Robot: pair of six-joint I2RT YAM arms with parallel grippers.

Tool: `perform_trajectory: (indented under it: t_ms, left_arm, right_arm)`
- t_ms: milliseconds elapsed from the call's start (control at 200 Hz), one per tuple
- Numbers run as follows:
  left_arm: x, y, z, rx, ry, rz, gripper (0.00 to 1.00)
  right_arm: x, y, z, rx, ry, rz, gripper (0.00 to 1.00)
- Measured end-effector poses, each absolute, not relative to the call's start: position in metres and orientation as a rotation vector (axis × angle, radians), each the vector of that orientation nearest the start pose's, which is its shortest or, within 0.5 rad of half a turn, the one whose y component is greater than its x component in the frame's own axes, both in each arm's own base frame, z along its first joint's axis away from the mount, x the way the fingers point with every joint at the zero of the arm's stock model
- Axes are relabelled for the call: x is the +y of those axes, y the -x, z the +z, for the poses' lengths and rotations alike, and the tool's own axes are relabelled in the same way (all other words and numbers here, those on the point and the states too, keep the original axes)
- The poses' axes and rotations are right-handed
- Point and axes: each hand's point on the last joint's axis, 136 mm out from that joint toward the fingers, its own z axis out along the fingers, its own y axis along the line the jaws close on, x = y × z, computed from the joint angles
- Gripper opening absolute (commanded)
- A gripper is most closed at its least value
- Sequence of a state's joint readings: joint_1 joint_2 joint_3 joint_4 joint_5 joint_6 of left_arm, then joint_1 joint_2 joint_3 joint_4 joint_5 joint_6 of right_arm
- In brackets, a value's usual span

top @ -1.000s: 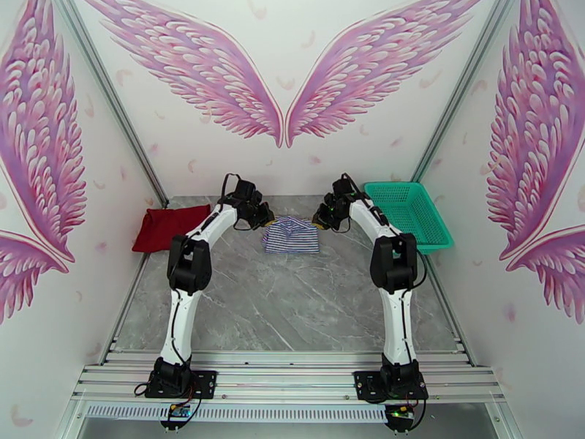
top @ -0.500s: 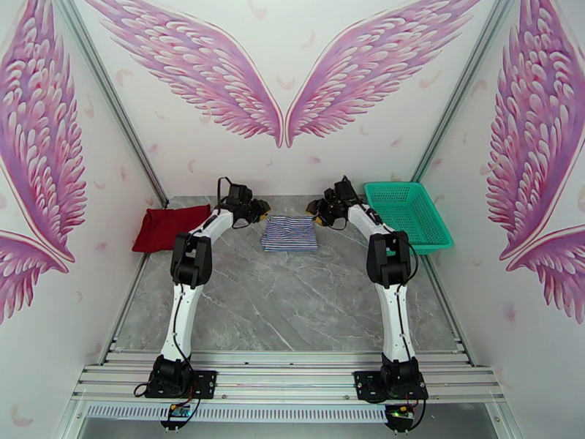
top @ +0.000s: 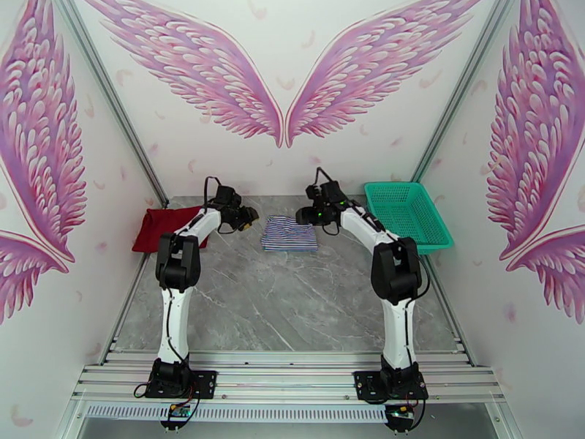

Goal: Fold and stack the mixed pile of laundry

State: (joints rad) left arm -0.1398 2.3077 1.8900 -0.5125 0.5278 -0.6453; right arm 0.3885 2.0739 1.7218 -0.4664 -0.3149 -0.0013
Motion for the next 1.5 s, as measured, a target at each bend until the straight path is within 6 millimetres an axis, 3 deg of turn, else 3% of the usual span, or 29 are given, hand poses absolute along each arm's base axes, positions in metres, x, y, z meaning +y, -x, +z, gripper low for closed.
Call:
perform_trajectory:
  t_ms: [105, 195, 300, 515, 615, 810, 900, 1000, 1264, 1499]
  left_arm:
    - [-0.152, -0.553, 0.080, 2.563, 0.427, -0.961, 0.47]
    - [-0.144, -0.548, 0.071, 2.575, 0.439, -0.955, 0.48]
    - [-0.146, -0.542, 0.063, 2.593, 0.436, -0.969, 0.48]
    - [-0.151, -0.536, 0.059, 2.602, 0.411, -1.006, 0.48]
    - [-0.152, -0.533, 0.057, 2.610, 0.408, -1.017, 0.49]
    - [-0.154, -0.533, 0.058, 2.607, 0.415, -1.038, 0.54]
    - [-0.155, -0.534, 0.059, 2.599, 0.431, -1.048, 0.55]
    - [-0.157, -0.535, 0.060, 2.597, 0.463, -1.058, 0.58]
    - [-0.165, -0.523, 0.053, 2.618, 0.675, -1.110, 0.71]
    - [-0.198, -0.512, 0.051, 2.619, 0.813, -1.192, 0.84]
  right_arm:
    - [0.312, -0.456, 0.125, 2.169, 0.996, 0.464, 0.68]
    - [0.339, -0.432, 0.096, 2.062, 1.257, 0.371, 0.66]
    - [0.350, -0.430, 0.069, 1.978, 1.418, 0.281, 0.65]
    - [0.345, -0.449, 0.031, 1.905, 1.553, 0.117, 0.58]
    - [0.347, -0.457, 0.037, 1.850, 1.579, 0.067, 0.55]
    - [0.351, -0.475, 0.034, 1.784, 1.601, -0.010, 0.34]
    - [0.352, -0.478, 0.031, 1.767, 1.621, -0.031, 0.14]
    - [0.354, -0.483, 0.033, 1.759, 1.617, -0.043, 0.00]
    - [0.353, -0.488, 0.042, 1.783, 1.536, 0.017, 0.00]
    - [0.346, -0.494, 0.069, 1.763, 1.465, 0.072, 0.00]
